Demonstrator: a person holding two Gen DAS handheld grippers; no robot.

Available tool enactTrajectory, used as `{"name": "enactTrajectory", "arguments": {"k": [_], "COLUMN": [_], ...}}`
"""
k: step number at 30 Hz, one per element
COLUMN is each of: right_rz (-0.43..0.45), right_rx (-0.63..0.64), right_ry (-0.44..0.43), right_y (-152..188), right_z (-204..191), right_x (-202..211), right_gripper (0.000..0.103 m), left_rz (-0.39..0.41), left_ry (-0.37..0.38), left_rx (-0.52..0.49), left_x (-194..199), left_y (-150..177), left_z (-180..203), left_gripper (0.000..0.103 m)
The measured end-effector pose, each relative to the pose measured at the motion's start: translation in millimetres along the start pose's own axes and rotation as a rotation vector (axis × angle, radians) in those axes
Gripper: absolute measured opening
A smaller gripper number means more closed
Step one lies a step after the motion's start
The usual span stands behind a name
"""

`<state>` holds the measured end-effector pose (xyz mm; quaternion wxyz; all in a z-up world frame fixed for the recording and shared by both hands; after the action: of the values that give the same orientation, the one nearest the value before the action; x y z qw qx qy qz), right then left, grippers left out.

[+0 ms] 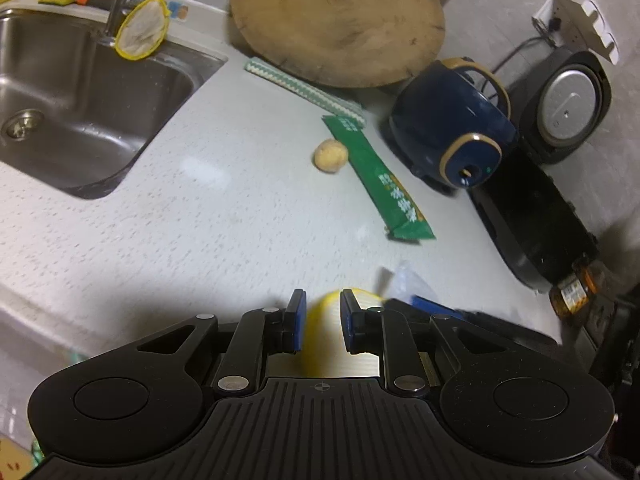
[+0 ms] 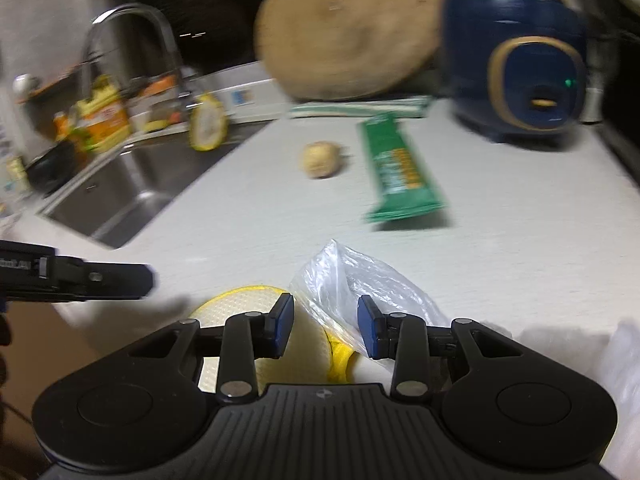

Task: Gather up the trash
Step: 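Close the left tool on the yellow-rimmed sponge and lift it, then close the right tool on the plastic bags while the left tool holds the sponge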

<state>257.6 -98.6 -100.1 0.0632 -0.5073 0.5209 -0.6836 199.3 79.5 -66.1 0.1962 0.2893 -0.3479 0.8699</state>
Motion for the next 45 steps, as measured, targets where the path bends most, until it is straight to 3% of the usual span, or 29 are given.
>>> {"name": "enactTrajectory", "arguments": {"k": [2, 8, 14, 20, 26, 35, 39, 43, 45], "right_rz": [0.008, 0.104, -0.004, 0.003, 0.007, 0.008, 0.030, 0.090, 0.135], "right_rx": [0.035, 0.089, 0.034, 0.058, 0.060, 0.074, 0.115, 0.200, 0.260], "right_ry": [0.004, 0.148, 0.082, -0.050, -0.077, -0.087, -0.058, 0.035, 0.092], "right_y": [-1.9, -3.5, 7.6, 11.4, 11.2, 11.8, 12.1, 8.1, 5.1], "right_z": [-11.1, -25.1, -28.2, -63.0, -69.5, -70.3, -72.9, -75.8, -76.6], "right_x": [3.1, 43.8, 17.4, 10.3, 7.9, 8.1, 13.6, 33.7, 47.2], "right_gripper": [0.035, 0.042, 0.037, 0.036, 0.036, 0.036, 0.036, 0.053, 0.055], "left_rz": [-0.024, -0.049, -0.057, -0.051, -0.045, -0.053, -0.095, -0.097, -0.095], "left_ry": [0.006, 0.016, -0.011, -0.031, -0.026, 0.014, 0.026, 0.015, 0.019], "left_rx": [-0.010, -0.002, 0.064, 0.083, 0.151, 0.188, 0.214, 0.201, 0.203], "left_x": [6.9, 27.7, 29.7, 47.4, 49.4, 32.2, 29.4, 31.3, 32.1], "left_y": [5.4, 15.9, 19.4, 20.3, 24.3, 25.7, 30.0, 33.4, 33.7], "left_z": [-3.1, -14.3, -27.6, -49.8, -69.0, -64.0, -67.1, -66.9, -66.9], "left_gripper": [0.021, 0.021, 0.021, 0.021, 0.027, 0.031, 0.030, 0.029, 0.028]}}
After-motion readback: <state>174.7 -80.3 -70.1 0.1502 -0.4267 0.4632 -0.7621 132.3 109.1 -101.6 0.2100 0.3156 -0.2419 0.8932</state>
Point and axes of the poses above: each gripper's, at about its wrist camera, not at the fingertips, and x roughly against the way its jaws point, z to its right, y to its underside, the point moved 4 cm from there along -x, roughly the way its jaws point, and after that the axes turned 12 degrees about x, right-handed, at the moved point
